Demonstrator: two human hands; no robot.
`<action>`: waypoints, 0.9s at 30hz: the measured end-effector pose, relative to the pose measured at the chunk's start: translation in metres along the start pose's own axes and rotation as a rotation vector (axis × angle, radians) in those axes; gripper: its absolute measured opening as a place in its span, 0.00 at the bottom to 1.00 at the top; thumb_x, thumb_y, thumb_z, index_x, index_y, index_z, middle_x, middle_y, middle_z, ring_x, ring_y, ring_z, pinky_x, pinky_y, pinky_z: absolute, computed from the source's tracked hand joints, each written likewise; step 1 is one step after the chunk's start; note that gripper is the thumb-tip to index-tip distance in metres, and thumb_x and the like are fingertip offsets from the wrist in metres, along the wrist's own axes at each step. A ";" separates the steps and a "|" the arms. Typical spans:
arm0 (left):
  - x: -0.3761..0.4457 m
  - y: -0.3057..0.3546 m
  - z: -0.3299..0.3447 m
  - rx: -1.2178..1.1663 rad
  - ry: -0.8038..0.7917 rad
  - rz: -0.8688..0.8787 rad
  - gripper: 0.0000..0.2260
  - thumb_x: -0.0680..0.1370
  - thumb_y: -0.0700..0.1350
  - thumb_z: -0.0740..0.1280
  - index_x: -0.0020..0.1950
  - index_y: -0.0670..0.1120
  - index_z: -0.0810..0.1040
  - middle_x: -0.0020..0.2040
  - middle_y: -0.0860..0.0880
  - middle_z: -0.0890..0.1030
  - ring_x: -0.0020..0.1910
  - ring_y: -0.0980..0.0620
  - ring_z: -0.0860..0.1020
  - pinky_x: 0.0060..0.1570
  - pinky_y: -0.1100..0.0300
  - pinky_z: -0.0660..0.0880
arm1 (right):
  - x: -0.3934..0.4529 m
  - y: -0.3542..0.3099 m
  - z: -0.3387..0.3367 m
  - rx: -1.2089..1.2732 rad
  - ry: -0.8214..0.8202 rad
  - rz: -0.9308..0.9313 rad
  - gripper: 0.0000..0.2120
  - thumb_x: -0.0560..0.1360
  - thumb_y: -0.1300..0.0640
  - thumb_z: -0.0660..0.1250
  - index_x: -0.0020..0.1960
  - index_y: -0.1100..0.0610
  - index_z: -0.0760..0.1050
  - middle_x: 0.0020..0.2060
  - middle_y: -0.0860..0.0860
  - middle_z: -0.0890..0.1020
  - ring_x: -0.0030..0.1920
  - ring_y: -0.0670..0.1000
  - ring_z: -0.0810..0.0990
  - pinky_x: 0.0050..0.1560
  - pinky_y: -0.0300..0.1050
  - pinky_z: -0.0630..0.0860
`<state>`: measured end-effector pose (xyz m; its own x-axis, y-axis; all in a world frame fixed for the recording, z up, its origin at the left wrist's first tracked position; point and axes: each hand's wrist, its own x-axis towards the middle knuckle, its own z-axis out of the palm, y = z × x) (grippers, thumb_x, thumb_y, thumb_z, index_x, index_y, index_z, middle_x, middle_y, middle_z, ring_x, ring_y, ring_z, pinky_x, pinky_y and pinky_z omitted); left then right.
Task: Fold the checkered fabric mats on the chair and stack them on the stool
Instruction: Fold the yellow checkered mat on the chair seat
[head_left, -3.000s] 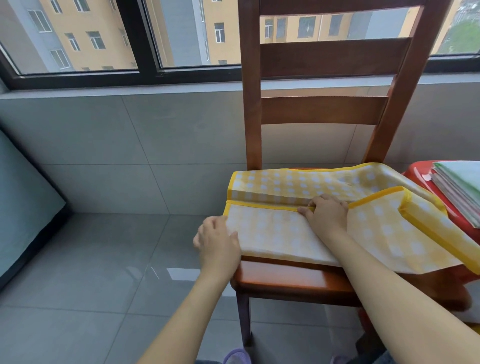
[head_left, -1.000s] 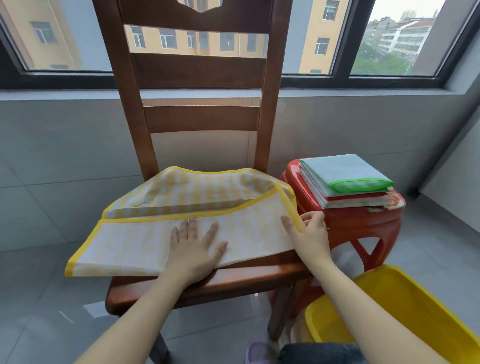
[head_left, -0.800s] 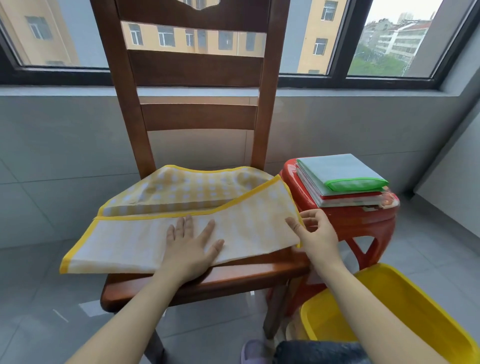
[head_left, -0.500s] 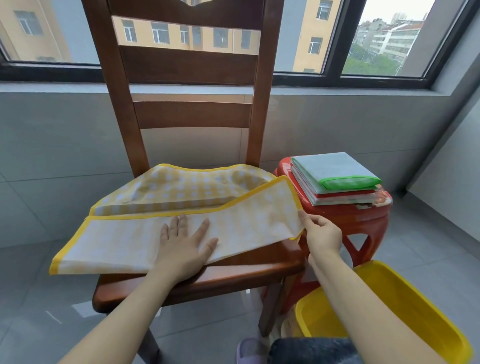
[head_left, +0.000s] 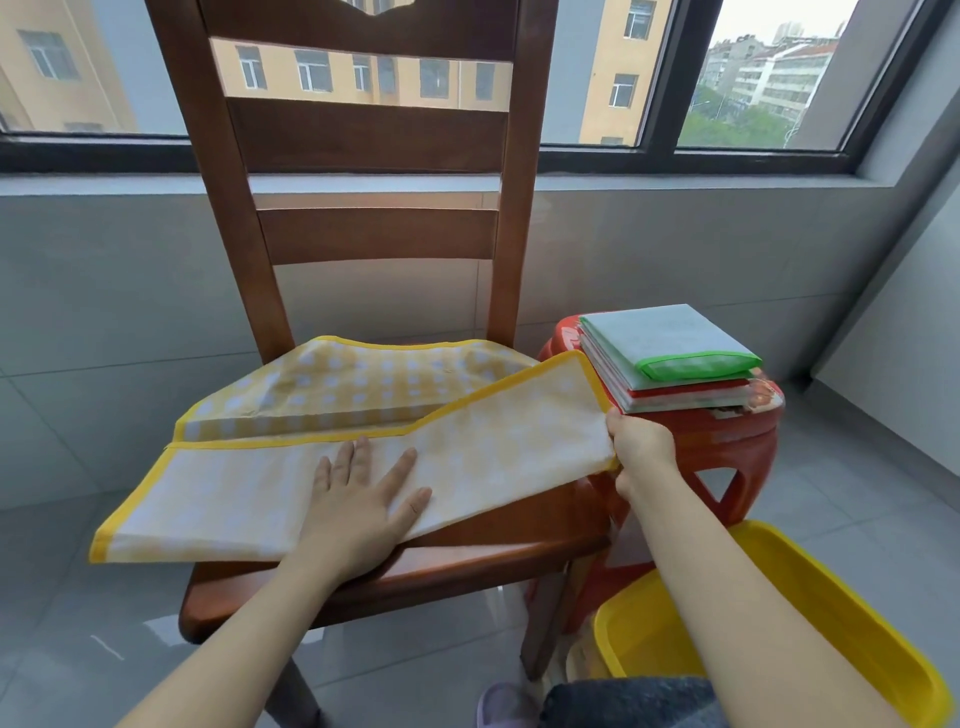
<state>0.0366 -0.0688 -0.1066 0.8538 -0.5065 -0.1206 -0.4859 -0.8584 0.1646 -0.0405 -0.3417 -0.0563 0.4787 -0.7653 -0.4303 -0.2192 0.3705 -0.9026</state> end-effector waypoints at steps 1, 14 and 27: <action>0.000 0.000 0.000 0.004 0.004 0.001 0.39 0.63 0.72 0.30 0.75 0.65 0.41 0.78 0.42 0.40 0.76 0.45 0.37 0.74 0.46 0.36 | 0.001 0.003 -0.001 -0.084 -0.002 -0.024 0.14 0.77 0.61 0.63 0.59 0.68 0.74 0.54 0.64 0.80 0.46 0.55 0.77 0.41 0.47 0.73; 0.000 -0.007 -0.001 0.053 0.009 -0.069 0.29 0.76 0.68 0.42 0.75 0.63 0.43 0.78 0.42 0.42 0.77 0.44 0.39 0.74 0.45 0.39 | -0.003 0.000 -0.050 -0.234 0.050 -0.069 0.15 0.80 0.55 0.58 0.38 0.61 0.73 0.28 0.52 0.71 0.26 0.49 0.68 0.19 0.35 0.67; 0.000 -0.006 0.000 0.049 0.005 -0.069 0.28 0.77 0.66 0.44 0.75 0.64 0.42 0.78 0.43 0.42 0.77 0.45 0.39 0.74 0.45 0.39 | -0.045 0.016 -0.035 -0.184 -0.282 -0.175 0.16 0.70 0.56 0.74 0.50 0.63 0.73 0.44 0.59 0.82 0.38 0.54 0.84 0.42 0.49 0.83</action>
<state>0.0400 -0.0635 -0.1076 0.8864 -0.4456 -0.1252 -0.4342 -0.8943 0.1083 -0.0948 -0.3197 -0.0519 0.7322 -0.6241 -0.2727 -0.2497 0.1265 -0.9600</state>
